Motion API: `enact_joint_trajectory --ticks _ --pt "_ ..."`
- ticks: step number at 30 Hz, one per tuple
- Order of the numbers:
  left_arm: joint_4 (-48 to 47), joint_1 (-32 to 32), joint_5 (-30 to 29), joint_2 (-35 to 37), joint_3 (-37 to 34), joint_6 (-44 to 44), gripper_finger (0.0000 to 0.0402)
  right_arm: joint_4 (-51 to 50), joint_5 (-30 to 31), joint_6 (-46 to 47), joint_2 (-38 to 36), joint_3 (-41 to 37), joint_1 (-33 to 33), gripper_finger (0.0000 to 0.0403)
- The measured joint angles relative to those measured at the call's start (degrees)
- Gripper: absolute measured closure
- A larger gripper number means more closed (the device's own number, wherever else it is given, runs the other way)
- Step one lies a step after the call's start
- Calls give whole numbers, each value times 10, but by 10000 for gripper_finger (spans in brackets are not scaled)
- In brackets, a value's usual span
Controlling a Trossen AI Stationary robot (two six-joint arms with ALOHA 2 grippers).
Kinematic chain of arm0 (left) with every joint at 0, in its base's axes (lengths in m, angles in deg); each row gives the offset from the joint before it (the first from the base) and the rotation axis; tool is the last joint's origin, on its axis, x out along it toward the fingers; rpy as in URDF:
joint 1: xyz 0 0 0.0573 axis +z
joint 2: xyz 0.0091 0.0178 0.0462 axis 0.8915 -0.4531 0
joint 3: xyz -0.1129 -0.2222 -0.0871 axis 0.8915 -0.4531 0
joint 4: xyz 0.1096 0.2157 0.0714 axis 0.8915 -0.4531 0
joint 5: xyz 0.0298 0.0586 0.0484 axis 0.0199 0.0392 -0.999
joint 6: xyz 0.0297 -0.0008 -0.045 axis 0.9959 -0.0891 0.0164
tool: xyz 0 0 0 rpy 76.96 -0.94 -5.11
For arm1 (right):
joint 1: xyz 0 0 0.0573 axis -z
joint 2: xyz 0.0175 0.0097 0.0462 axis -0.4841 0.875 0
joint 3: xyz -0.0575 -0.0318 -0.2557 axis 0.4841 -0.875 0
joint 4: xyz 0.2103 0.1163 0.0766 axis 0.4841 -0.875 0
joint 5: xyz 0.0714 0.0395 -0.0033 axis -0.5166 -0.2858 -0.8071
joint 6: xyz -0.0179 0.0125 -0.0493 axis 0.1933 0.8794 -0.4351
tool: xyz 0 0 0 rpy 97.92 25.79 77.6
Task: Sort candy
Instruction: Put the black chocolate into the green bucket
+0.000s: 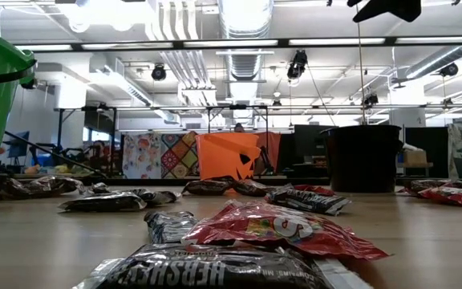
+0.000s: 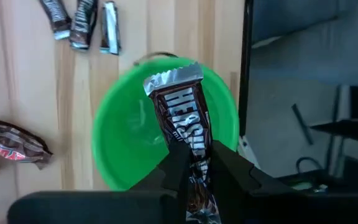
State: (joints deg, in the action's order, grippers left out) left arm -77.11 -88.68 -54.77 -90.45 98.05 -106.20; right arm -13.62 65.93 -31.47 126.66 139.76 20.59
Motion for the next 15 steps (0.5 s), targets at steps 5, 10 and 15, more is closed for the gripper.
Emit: enact_joint_trajectory --ticks 5,10,15 --pt "2 -72 -36 -9 -15 -28 365 0 -45 32 0 0 0 236" --pt "18 -101 -41 -9 -37 -37 365 0 -103 68 0 0 0 236" --pt "18 -104 -50 -9 -42 -37 365 0 -119 89 1 0 -13 236"
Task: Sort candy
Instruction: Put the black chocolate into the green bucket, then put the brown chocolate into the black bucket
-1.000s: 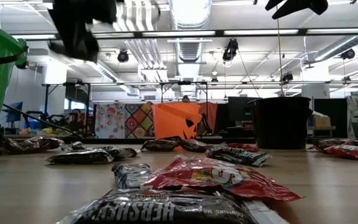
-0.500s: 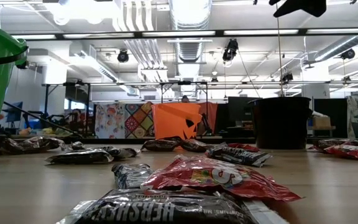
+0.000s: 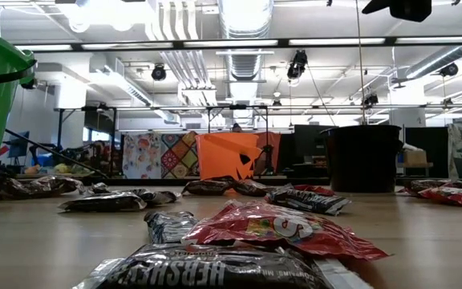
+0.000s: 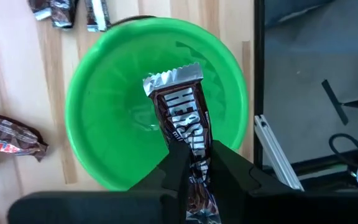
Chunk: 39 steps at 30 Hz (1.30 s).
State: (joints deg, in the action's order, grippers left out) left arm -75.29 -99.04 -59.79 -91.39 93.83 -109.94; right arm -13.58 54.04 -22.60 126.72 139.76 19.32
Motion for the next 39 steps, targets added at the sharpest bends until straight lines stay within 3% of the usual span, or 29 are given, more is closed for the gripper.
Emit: enact_joint_trajectory --ticks 12,26,35,39 --pt "16 -1 -45 -2 -10 -2 357 3 0 28 1 0 -25 236" --pt "25 -18 -29 -3 -34 -8 304 5 0 31 1 0 -25 236" --pt "52 -17 -30 15 -11 -6 299 74 1 31 4 0 -25 236" --pt "61 -4 -102 40 5 -20 299 95 5 24 31 6 -21 236"
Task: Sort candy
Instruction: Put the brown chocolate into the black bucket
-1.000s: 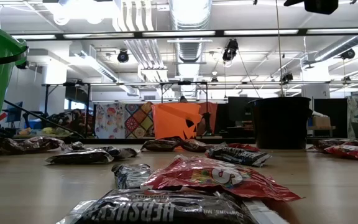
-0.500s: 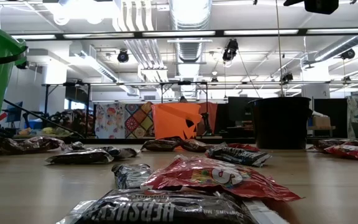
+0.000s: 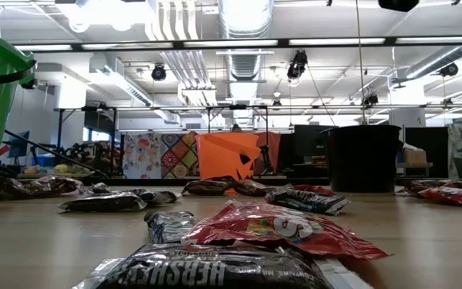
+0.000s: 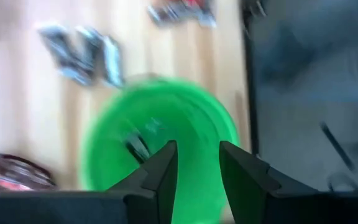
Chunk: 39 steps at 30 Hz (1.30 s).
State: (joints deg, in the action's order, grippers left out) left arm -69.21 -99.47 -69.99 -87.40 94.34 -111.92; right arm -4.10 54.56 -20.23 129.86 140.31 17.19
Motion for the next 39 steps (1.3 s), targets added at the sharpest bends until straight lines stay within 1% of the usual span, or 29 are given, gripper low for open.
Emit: enact_joint_trajectory --ticks 3,5,7,10,13,17,19,22,23,27,30,32,36,39 --pt "2 22 -83 25 3 -14 299 0 0 -12 43 14 14 238" --pt "4 43 -128 44 3 -21 299 -2 0 -13 77 28 27 242" --pt "12 65 -162 61 3 -23 299 -5 -3 -14 111 47 40 248" --pt "54 96 -204 89 0 -22 302 -8 -26 -33 161 83 56 258" --pt "137 117 -222 117 -23 4 310 -35 -33 -44 209 124 64 268" --pt "267 120 -216 162 -99 46 321 -85 -20 -45 265 173 75 279" --pt "308 120 -215 187 -146 38 323 -104 -20 -48 289 193 80 282" --pt "353 126 -226 222 -216 -4 324 -121 -20 -52 319 215 87 281" --pt "368 129 -243 230 -237 -18 324 -125 -20 -53 328 221 89 278" --pt "450 136 -341 254 -314 -51 324 -125 -21 -55 359 233 101 263" --pt "513 144 -388 263 -351 -52 324 -125 -33 -60 378 237 111 243" --pt "537 151 -407 267 -362 -53 324 -126 -37 -60 388 237 117 228" --pt "539 170 -411 276 -364 -53 324 -125 -38 -61 406 237 128 196" --pt "538 192 -411 279 -353 -49 324 -125 -61 -64 420 237 141 173"
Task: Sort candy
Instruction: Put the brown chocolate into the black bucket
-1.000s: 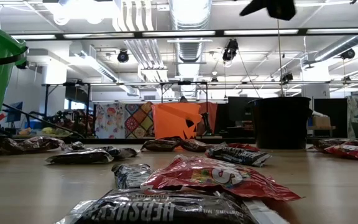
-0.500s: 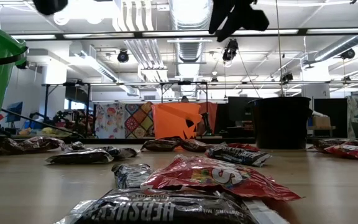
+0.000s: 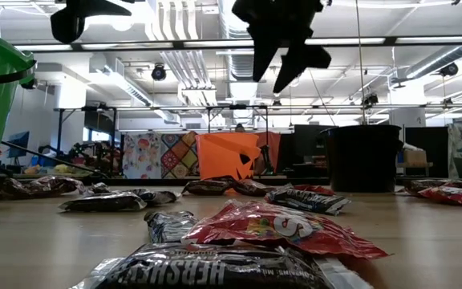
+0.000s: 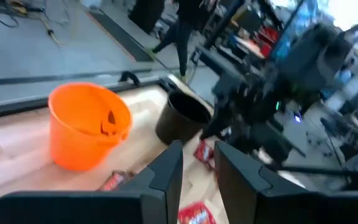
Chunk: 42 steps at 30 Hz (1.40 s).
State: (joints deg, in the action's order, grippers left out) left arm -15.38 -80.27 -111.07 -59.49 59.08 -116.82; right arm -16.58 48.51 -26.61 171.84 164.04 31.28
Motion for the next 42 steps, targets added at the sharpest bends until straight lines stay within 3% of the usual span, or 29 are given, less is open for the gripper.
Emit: enact_joint_trajectory --ticks 6,9,11,15,19,25,32,42 --pt "-37 56 1 2 28 32 324 1 -52 -13 28 0 27 130" --pt "-67 83 30 6 30 32 324 3 -64 -15 34 0 35 111" --pt "-82 105 75 7 28 24 324 5 -62 -16 34 0 37 101" --pt "-122 170 222 6 27 -2 324 9 -60 -13 33 -1 46 92" --pt "-119 214 272 9 27 17 324 48 -57 -21 35 -9 50 95" --pt "-111 233 270 28 36 62 324 87 -56 -44 82 -9 50 94" --pt "-114 233 269 44 36 66 324 50 -59 -42 127 -10 50 95" --pt "-116 233 249 40 35 72 324 67 -23 -59 181 -10 49 101"
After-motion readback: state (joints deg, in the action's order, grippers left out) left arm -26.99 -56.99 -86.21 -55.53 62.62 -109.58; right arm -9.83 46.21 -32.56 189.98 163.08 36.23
